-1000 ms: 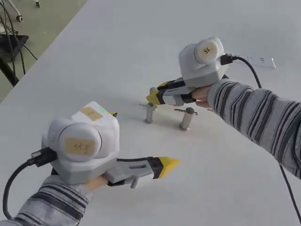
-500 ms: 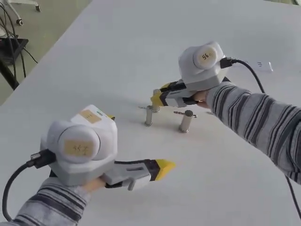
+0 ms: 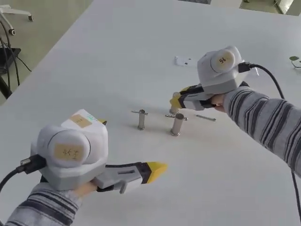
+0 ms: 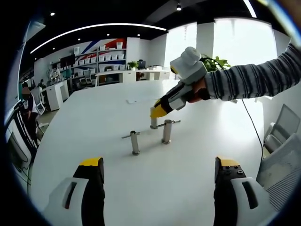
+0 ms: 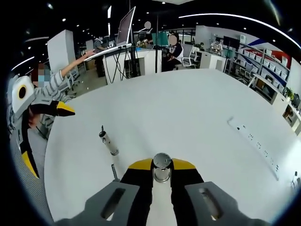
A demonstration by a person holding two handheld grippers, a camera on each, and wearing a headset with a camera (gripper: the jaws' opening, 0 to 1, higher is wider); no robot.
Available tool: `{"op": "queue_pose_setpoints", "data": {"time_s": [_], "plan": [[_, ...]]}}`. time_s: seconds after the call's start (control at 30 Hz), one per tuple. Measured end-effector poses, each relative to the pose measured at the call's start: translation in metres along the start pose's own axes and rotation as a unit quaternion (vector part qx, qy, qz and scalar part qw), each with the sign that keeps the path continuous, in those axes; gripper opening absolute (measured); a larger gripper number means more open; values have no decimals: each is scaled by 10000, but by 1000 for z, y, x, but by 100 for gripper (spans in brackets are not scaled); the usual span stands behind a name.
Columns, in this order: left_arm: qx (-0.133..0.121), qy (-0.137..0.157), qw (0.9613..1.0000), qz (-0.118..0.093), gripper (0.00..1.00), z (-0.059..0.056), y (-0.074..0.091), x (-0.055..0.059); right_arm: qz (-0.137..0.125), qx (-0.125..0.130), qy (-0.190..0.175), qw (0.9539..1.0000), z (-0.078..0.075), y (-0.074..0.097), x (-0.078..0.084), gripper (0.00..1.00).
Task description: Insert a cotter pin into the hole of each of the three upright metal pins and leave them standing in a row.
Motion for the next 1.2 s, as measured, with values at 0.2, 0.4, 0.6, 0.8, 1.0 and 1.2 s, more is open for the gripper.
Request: {"op": "queue_pose_setpoints", "data": {"time_s": [0.2,0.4,0.6,0.8,1.0,1.2], "plan": [[22,93,10000,-16,96,-3,3,0,97,216,-85,9997,-7,21,21,8],[86,70,9999,-23,95,-7,5,-2,166,366,-224,9989,-9,40,40,8],[141,44,9999,-51,95,-10,5,-4,128,430,-362,9983,-7,56,53,8],[186,4,9998,-26,94,-13,5,-4,105,335,-383,9986,3,67,66,8],[204,-24,9998,-42,94,-15,7,-5,99,77,-239,9996,17,74,73,8],[213,-36,9998,-33,94,-17,9,-4,76,-192,-36,9998,32,75,76,8]]}}
Point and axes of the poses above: the centre of the closed fingertips' face, and the gripper's own axes: y roughly backward along the fingers, z roughly to its left, x roughly out of its underside, the point moved 4 cm from there along y, roughly backward along the fingers, and after that the axes turned 11 degrees about -y, right-handed, at the moved point
